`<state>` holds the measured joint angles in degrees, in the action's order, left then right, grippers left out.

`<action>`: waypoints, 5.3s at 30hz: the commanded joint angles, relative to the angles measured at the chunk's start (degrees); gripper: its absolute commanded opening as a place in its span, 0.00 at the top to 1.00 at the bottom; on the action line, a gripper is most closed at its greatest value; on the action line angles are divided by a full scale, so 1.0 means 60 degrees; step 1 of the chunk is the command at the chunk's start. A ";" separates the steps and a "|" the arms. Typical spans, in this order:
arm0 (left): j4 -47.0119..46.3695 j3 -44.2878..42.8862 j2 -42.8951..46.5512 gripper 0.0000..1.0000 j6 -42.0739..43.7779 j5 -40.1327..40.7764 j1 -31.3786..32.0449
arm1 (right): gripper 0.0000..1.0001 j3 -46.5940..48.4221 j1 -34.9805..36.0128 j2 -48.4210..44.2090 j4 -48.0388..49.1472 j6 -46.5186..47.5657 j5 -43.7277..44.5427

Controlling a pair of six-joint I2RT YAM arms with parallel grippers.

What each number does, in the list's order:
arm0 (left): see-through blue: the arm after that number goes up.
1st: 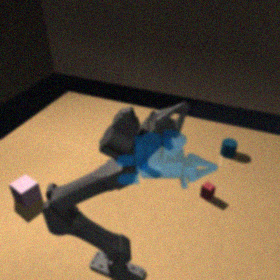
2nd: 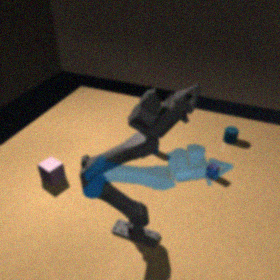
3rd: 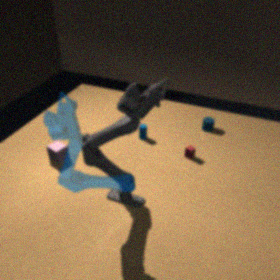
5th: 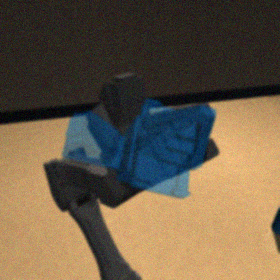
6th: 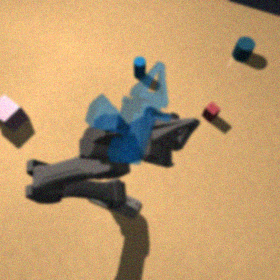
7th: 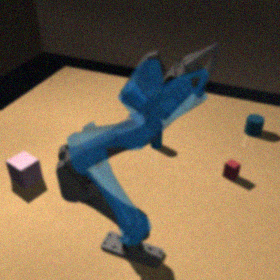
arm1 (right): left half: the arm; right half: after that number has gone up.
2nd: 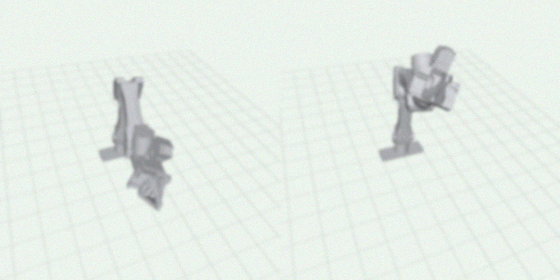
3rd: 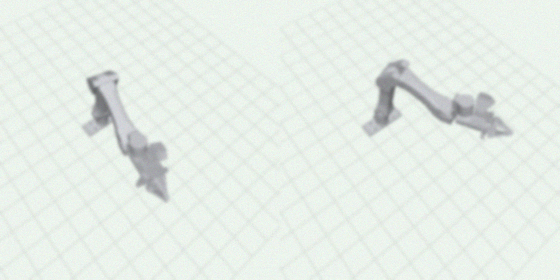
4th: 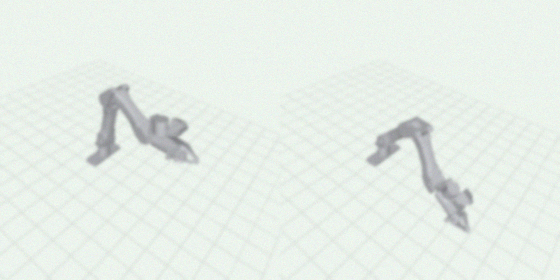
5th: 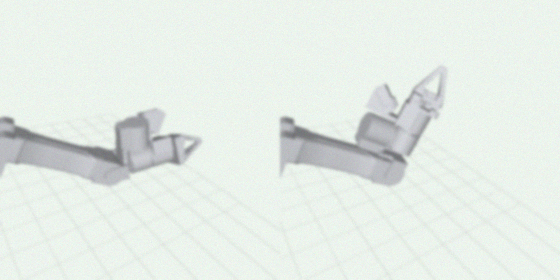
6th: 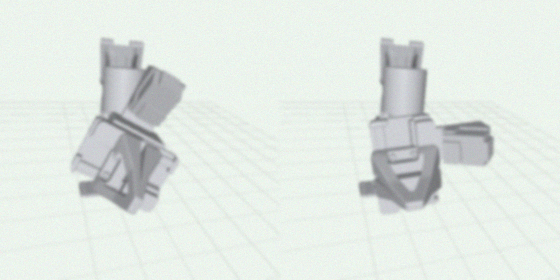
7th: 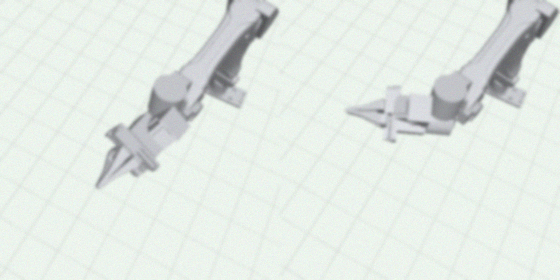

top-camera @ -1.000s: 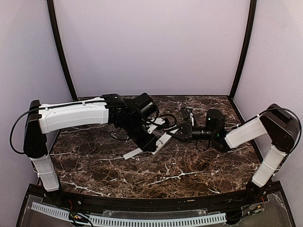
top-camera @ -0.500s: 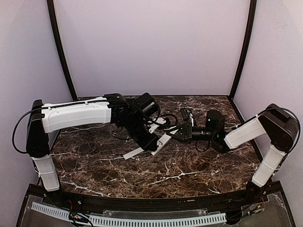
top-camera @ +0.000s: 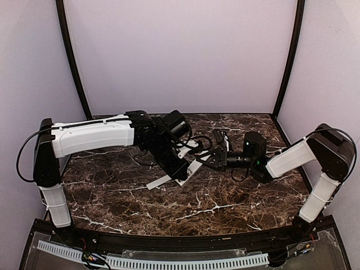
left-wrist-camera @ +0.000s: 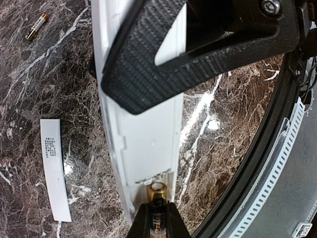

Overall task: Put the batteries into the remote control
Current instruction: Load the battery into the battery compartment, then press the battery in the battery compartment.

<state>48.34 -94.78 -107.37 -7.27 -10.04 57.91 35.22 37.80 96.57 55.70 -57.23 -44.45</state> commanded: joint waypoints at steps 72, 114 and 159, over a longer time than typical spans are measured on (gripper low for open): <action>0.1268 -0.1469 -0.1295 0.81 -0.0148 0.0416 -0.0026 | 1.00 -0.0760 0.0273 0.0507 0.2413 -0.1303 0.0288; 0.0989 -0.2057 -0.1706 0.79 0.0059 0.0711 -0.0113 | 1.00 -0.1029 0.0385 0.1706 0.4681 -0.2912 0.0142; -0.4949 0.6008 0.4961 0.55 0.8448 -0.2472 0.0284 | 1.00 -0.1376 0.0556 0.0911 0.4281 -0.3300 -0.0655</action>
<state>20.60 -59.31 -77.87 35.42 -22.35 58.17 27.70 39.94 103.37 74.35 -77.03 -46.89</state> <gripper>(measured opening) 0.480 0.220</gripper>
